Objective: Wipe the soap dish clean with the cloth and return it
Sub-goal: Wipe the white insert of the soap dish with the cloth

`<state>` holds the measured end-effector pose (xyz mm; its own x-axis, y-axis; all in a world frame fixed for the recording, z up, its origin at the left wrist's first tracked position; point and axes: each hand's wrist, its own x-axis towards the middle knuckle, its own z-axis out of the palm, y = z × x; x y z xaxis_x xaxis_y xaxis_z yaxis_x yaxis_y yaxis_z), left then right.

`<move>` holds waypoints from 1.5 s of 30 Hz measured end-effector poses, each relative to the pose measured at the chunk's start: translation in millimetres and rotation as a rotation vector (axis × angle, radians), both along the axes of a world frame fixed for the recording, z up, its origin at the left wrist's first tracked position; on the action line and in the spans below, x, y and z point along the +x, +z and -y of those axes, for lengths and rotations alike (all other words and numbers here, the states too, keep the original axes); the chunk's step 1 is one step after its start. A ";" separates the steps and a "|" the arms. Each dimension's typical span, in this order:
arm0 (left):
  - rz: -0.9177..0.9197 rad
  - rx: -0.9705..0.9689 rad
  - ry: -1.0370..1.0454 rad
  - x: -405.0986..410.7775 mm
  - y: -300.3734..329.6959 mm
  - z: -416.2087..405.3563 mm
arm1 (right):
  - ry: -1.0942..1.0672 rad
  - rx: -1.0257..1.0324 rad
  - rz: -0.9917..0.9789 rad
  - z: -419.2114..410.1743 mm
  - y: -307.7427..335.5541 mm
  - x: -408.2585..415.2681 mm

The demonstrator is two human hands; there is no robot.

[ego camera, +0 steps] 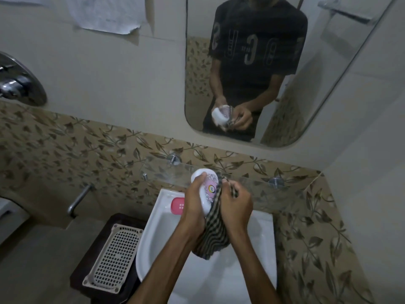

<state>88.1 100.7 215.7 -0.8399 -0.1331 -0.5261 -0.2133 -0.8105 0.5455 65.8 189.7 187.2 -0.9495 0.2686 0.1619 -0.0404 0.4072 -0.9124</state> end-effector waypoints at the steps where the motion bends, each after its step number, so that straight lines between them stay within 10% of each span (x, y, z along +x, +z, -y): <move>1: -0.009 0.072 0.017 -1.1 -0.3 2.8 | -0.007 0.029 -0.015 1.2 -6.4 9.4; 6: 0.034 0.329 0.093 -4.9 -6.4 5.6 | -0.083 -0.081 -0.071 15.2 -24.7 43.1; 11: 0.121 0.185 0.038 -1.7 -22.2 2.8 | -0.077 -0.070 -0.252 20.9 -32.9 46.5; 22: 0.143 -0.113 -0.375 32.2 -44.9 23.8 | -0.107 -0.207 0.246 -18.6 -78.4 14.1; 29: 0.230 -0.267 -0.309 43.1 -88.6 43.4 | -0.296 -0.791 0.615 -75.7 -109.4 23.4; 45: 0.270 -0.171 -0.316 56.1 -120.7 48.5 | -0.326 -0.951 0.557 -112.6 -127.1 -15.2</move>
<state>144.2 52.2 95.0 -0.6886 0.0042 -0.7251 -0.5895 -0.5855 0.5565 50.5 302.3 60.1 -0.6886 0.3038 -0.6584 0.4459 -0.5387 -0.7149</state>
